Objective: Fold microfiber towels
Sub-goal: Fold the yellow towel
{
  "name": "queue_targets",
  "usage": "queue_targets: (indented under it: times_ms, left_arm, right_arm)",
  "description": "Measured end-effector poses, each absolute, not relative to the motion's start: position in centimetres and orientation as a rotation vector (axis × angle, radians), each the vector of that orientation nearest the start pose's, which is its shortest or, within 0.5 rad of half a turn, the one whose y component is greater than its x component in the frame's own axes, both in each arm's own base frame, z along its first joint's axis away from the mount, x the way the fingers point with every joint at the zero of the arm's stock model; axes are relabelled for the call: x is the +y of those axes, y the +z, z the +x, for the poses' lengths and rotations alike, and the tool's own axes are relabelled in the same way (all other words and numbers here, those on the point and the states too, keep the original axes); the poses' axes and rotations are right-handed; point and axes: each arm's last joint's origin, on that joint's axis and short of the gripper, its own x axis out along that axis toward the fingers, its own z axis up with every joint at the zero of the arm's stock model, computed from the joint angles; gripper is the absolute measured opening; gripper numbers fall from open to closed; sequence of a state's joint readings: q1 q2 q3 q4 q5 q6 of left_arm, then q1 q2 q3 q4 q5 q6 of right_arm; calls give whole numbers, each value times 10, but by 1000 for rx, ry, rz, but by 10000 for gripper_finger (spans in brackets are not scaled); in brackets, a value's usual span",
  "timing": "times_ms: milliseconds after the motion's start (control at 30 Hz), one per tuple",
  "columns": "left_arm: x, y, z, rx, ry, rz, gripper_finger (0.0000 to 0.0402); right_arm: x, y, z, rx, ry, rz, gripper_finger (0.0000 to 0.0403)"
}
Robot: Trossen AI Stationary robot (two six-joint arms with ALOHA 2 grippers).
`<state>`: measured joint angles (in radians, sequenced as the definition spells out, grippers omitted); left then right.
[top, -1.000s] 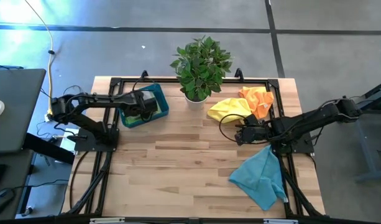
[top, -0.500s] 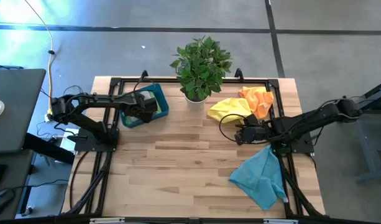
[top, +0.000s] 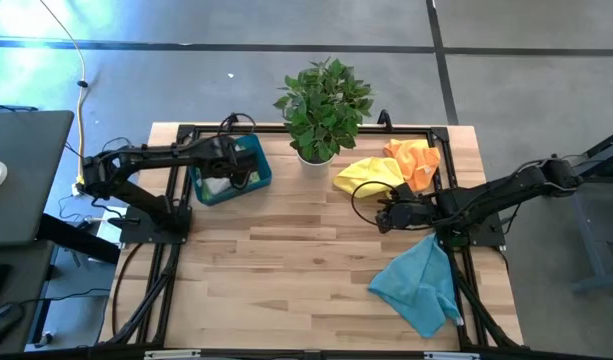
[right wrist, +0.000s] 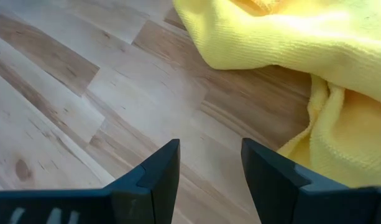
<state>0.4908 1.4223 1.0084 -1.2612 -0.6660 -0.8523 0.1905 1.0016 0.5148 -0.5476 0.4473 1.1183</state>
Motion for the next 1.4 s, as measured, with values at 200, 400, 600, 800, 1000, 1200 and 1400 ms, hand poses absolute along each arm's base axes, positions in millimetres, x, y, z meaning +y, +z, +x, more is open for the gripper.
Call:
queue_targets:
  times_ms: [200,400,600,800,1000,1200,1400]
  left_arm:
    - [106,257,209,1188,1338,-469,188]
    - [78,281,243,1081,1010,-500,188]
    - [45,304,274,914,690,-545,188]
    - [16,325,296,711,488,-543,188]
    - [1,336,307,598,362,-452,188]
    - [-2,338,309,565,343,-451,188]
    - [-2,338,309,556,368,-483,188]
  right_arm:
    - [18,185,170,692,-763,681,165]
    - [3,199,174,693,-812,642,165]
    - [-17,197,175,842,-862,602,165]
    - [-31,185,180,949,-886,517,165]
    - [-40,179,184,1035,-830,373,165]
    - [-46,179,188,1074,-746,144,165]
    - [-51,176,188,1132,-637,149,148]
